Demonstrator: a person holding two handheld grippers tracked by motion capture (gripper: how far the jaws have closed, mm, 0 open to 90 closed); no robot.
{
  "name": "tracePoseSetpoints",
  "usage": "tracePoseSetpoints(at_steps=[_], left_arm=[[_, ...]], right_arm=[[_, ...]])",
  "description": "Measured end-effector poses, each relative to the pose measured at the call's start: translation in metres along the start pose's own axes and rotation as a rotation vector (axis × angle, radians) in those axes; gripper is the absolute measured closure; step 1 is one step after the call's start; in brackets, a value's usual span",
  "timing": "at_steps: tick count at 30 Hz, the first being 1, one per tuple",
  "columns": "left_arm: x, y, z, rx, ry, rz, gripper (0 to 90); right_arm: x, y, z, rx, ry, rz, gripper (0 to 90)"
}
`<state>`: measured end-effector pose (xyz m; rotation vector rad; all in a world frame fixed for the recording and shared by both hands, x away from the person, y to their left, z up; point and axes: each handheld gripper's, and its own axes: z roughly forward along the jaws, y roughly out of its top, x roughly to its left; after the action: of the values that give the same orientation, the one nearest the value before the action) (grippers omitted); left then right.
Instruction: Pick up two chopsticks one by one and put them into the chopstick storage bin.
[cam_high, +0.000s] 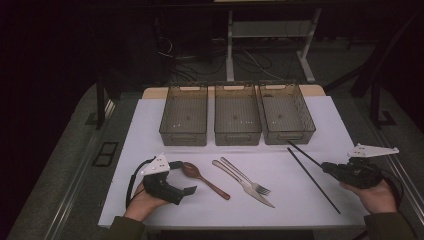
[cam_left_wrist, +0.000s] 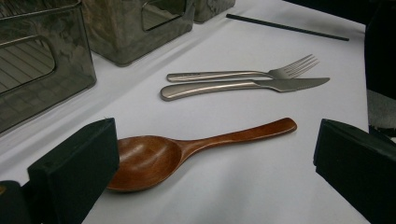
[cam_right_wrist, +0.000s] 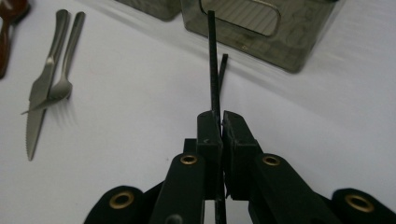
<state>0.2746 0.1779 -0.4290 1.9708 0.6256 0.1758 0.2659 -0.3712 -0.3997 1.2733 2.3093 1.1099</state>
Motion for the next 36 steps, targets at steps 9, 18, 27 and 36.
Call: tracePoseSetpoints(at_steps=[9,18,27,36], left_arm=[[-0.003,-0.001,0.002,0.006,-0.007,-0.001,0.0],[-0.005,0.0,0.001,-0.001,-0.01,0.0,0.0],[-0.006,0.001,0.001,-0.006,-0.01,-0.003,0.0],[-0.007,0.002,0.001,-0.007,-0.008,0.0,0.0]], right_arm=[[0.007,0.015,0.002,-0.036,0.032,-0.001,85.3],[0.019,0.033,0.008,-0.054,0.06,-0.006,85.2],[0.029,0.046,0.016,-0.069,0.084,-0.016,85.2],[0.041,0.061,0.027,-0.071,0.103,-0.027,85.2]])
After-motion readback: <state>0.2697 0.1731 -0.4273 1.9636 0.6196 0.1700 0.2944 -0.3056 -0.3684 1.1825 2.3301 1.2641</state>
